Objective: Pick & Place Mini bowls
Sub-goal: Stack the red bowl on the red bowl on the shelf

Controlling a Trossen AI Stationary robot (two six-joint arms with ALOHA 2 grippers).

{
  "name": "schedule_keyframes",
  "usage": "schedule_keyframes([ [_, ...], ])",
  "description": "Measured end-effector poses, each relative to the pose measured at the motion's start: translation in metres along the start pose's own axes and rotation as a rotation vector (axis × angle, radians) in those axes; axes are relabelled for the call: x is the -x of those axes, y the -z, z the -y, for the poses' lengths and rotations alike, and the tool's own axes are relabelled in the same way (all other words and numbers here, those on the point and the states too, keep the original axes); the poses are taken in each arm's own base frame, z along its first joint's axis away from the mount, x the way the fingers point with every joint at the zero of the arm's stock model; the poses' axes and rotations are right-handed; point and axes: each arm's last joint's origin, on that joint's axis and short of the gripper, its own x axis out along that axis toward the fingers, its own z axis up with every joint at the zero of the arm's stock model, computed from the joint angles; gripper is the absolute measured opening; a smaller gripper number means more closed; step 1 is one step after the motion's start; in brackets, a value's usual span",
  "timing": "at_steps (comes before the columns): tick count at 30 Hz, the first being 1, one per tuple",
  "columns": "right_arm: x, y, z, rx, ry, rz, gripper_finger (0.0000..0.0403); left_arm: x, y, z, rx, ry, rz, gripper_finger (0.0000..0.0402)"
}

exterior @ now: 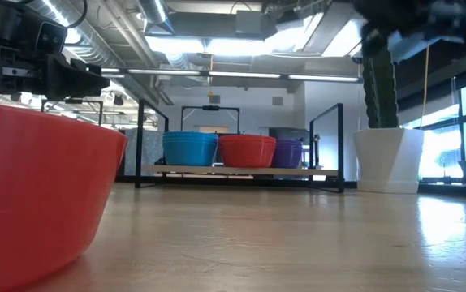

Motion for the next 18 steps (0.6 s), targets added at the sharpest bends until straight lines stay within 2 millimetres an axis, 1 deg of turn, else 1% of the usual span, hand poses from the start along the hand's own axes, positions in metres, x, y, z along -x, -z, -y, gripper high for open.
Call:
schedule_keyframes([
  [2, 0.004, 0.013, -0.003, 0.014, -0.011, 0.015, 0.0001, 0.000, 0.000, 0.000, 0.001, 0.000, 0.000, 0.0006],
  [4, 0.008, 0.017, -0.004, 0.040, -0.003, 0.067, 0.0002, 0.000, 0.000, 0.000, 0.003, 0.001, -0.002, 0.0006],
  [6, 0.011, 0.030, -0.004, 0.038, -0.002, 0.047, 0.0002, 0.000, 0.000, 0.000, 0.003, 0.002, -0.003, 0.0006],
  [8, 0.014, 0.031, -0.005, 0.062, 0.002, 0.075, 0.0003, 0.000, 0.001, 0.000, 0.006, 0.003, -0.010, 0.0006],
  [10, 0.018, 0.039, -0.007, 0.077, 0.003, 0.060, 0.0003, 0.000, 0.001, 0.000, 0.005, 0.003, -0.009, 0.0006],
  [13, 0.023, 0.043, -0.009, 0.103, 0.004, 0.088, 0.0003, 0.000, 0.001, 0.000, 0.005, 0.003, -0.009, 0.0006],
  [18, 0.030, 0.062, -0.010, 0.094, 0.020, 0.082, 0.0004, 0.000, 0.001, 0.000, 0.005, 0.003, -0.008, 0.0006],
])
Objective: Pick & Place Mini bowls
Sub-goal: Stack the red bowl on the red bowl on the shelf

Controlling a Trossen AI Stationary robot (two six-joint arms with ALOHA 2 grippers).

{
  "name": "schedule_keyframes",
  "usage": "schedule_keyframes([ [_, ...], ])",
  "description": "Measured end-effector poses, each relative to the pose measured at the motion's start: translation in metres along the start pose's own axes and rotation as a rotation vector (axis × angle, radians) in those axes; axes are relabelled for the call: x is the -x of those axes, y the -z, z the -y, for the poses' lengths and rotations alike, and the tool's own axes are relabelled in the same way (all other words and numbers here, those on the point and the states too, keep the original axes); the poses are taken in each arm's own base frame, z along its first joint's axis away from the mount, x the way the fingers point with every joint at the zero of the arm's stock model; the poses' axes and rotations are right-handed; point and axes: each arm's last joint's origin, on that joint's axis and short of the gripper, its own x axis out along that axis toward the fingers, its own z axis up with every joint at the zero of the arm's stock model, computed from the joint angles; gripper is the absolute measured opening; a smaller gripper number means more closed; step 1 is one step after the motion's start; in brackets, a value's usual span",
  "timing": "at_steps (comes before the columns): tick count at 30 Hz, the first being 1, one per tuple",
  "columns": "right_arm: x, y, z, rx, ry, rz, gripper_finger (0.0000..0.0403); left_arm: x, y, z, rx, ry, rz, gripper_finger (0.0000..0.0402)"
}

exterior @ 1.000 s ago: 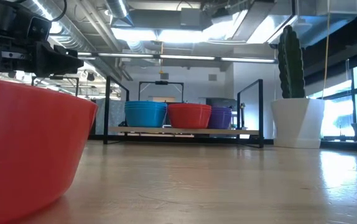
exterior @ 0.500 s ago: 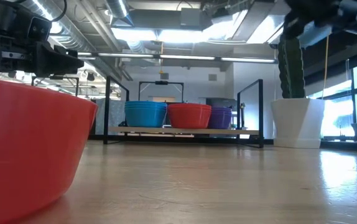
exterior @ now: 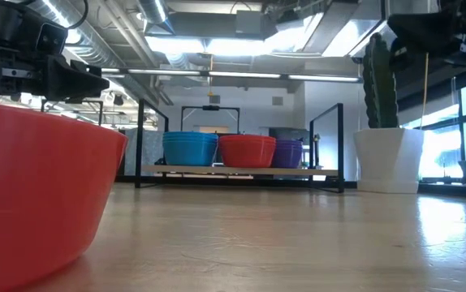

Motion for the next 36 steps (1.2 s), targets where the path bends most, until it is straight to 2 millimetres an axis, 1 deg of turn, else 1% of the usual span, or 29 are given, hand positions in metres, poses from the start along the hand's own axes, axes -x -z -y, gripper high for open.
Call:
schedule_keyframes([
  [4, 0.006, 0.016, -0.003, -0.008, 0.003, -0.010, 0.0004, 0.000, 0.000, 0.000, 0.000, 0.000, 0.000, 0.0006],
  [7, 0.008, 0.017, -0.003, -0.010, 0.037, -0.008, 0.0004, 0.000, 0.000, 0.000, 0.002, 0.000, 0.000, 0.0006],
  [12, 0.009, 0.018, -0.003, -0.020, 0.041, -0.022, 0.0005, 0.000, -0.001, 0.000, 0.009, -0.004, 0.013, 0.0006],
  [15, 0.009, 0.021, -0.003, -0.020, 0.042, -0.055, 0.0005, 0.000, -0.009, -0.003, 0.091, -0.041, 0.080, 0.0006],
  [18, 0.009, 0.021, -0.003, -0.025, 0.042, -0.055, 0.0005, 0.001, -0.016, -0.009, 0.280, -0.194, 0.100, 0.0003],
  [19, 0.009, 0.021, -0.003, -0.025, 0.042, -0.053, 0.0005, 0.001, -0.019, -0.010, 0.302, -0.215, 0.087, 0.0002],
  [21, 0.009, 0.020, -0.003, -0.019, 0.042, -0.046, 0.0005, -0.001, -0.024, -0.009, 0.304, -0.189, 0.058, 0.0002],
  [23, 0.009, 0.019, -0.003, -0.013, 0.042, -0.038, 0.0005, -0.007, -0.034, -0.006, 0.296, -0.132, 0.055, 0.0003],
  [24, 0.009, 0.018, -0.003, -0.009, 0.043, -0.026, 0.0005, -0.010, -0.042, -0.004, 0.287, -0.101, 0.066, 0.0003],
  [27, 0.009, 0.015, -0.003, 0.001, 0.043, 0.006, 0.0005, -0.023, -0.074, -0.002, 0.292, -0.075, 0.063, 0.0002],
  [30, 0.009, 0.014, -0.003, 0.005, 0.044, 0.016, 0.0005, -0.042, -0.103, 0.005, 0.284, -0.064, -0.101, 0.0003],
  [33, 0.009, 0.014, -0.003, 0.001, 0.044, 0.010, 0.0005, -0.068, -0.128, 0.015, 0.246, -0.054, -0.302, 0.0003],
  [36, 0.009, 0.016, -0.003, -0.025, 0.041, -0.009, 0.0005, -0.094, -0.141, 0.028, 0.214, -0.014, -0.510, 0.0004],
])
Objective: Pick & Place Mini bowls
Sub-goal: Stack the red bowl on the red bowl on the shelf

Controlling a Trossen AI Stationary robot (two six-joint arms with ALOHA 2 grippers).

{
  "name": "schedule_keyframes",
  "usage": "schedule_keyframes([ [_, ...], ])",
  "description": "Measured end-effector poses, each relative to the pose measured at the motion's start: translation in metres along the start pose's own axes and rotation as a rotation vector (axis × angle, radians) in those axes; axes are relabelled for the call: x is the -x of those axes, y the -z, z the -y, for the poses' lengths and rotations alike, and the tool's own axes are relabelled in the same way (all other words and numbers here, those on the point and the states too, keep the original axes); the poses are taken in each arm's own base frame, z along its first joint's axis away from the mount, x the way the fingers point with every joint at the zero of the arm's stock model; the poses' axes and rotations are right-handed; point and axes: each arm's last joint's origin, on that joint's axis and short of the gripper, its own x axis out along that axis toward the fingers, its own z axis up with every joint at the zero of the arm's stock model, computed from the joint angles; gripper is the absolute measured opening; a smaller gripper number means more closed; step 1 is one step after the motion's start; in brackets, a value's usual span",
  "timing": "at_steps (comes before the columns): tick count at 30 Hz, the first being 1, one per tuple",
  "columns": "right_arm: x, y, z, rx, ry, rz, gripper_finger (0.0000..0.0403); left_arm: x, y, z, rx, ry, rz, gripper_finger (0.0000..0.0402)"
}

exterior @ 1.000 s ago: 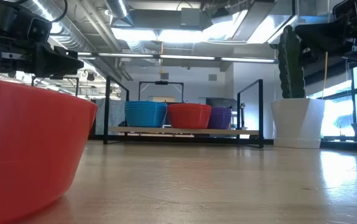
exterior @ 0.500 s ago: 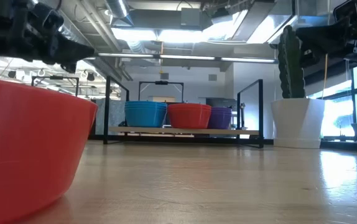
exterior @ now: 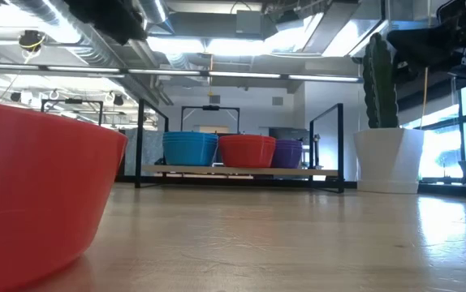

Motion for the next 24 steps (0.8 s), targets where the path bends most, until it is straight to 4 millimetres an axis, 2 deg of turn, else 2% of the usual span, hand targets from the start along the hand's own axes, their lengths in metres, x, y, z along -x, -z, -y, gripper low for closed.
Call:
schedule_keyframes([
  [4, 0.000, 0.004, -0.001, -0.040, -0.024, -0.043, 0.0005, -0.027, -0.015, 0.023, -0.013, 0.069, -0.226, 0.0004],
  [10, 0.000, 0.006, -0.002, -0.057, -0.080, -0.061, 0.0005, -0.072, -0.008, 0.065, 0.025, 0.255, -0.508, 0.0034],
  [17, 0.000, 0.006, -0.002, -0.056, -0.078, -0.060, 0.0005, -0.117, -0.001, 0.107, 0.028, 0.375, -0.647, 0.0115],
  [24, 0.000, 0.006, -0.002, -0.076, -0.077, -0.061, 0.0005, -0.141, -0.010, 0.123, -0.011, 0.401, -0.644, 0.0200],
])
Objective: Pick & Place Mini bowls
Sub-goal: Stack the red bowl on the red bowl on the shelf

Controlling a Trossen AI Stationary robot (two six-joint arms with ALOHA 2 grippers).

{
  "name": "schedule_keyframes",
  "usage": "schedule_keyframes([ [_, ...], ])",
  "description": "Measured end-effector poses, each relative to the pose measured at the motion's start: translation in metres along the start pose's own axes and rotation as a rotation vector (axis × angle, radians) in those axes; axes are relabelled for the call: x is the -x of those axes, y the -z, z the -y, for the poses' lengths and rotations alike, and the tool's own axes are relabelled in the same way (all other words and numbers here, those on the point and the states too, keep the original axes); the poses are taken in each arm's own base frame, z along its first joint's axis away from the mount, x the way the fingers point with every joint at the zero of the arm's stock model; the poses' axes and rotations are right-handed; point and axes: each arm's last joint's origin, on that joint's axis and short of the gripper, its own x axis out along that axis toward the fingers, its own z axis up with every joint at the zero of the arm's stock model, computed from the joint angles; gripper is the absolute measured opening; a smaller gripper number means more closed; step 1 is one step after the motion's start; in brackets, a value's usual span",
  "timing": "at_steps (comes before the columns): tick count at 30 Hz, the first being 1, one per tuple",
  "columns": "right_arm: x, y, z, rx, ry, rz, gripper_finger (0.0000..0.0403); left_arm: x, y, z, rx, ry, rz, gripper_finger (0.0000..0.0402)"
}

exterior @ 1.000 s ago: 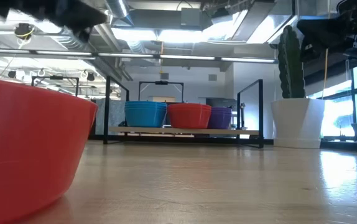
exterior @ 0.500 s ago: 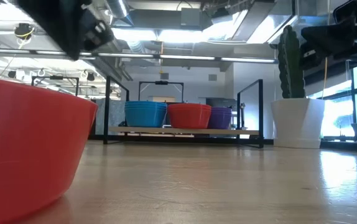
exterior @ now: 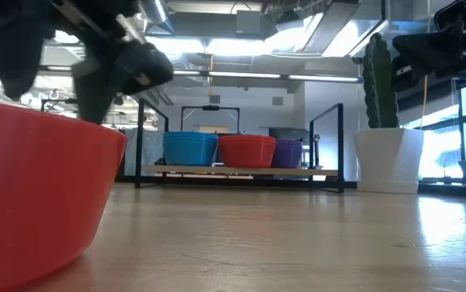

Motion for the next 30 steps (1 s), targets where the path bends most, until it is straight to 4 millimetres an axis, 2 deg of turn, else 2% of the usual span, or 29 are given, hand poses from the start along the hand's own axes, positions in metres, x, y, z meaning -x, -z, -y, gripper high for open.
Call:
schedule_keyframes([
  [4, 0.000, 0.000, 0.000, 0.001, 0.000, 0.000, 0.0005, -0.010, -0.004, -0.008, -0.008, -0.045, -0.011, 0.0232],
  [8, 0.000, 0.000, 0.000, 0.001, 0.000, 0.000, 0.0005, -0.021, -0.004, -0.017, -0.010, -0.041, -0.046, 0.0248],
  [14, 0.000, 0.000, 0.000, 0.005, 0.000, 0.000, 0.0005, -0.035, -0.003, -0.021, -0.044, -0.040, -0.086, 0.0251],
  [20, 0.000, 0.000, 0.000, 0.009, 0.001, 0.000, 0.0005, -0.038, 0.000, -0.020, -0.091, -0.035, -0.108, 0.0245],
  [22, 0.000, 0.000, 0.000, 0.019, 0.001, 0.000, 0.0005, -0.039, 0.001, -0.019, -0.125, -0.026, -0.120, 0.0223],
  [24, 0.000, 0.000, 0.000, 0.023, 0.001, 0.000, 0.0005, -0.038, 0.003, -0.018, -0.157, -0.016, -0.145, 0.0182],
  [30, 0.000, 0.000, 0.000, 0.024, 0.001, 0.000, 0.0005, -0.038, 0.007, -0.017, -0.201, 0.064, -0.185, 0.0021],
])
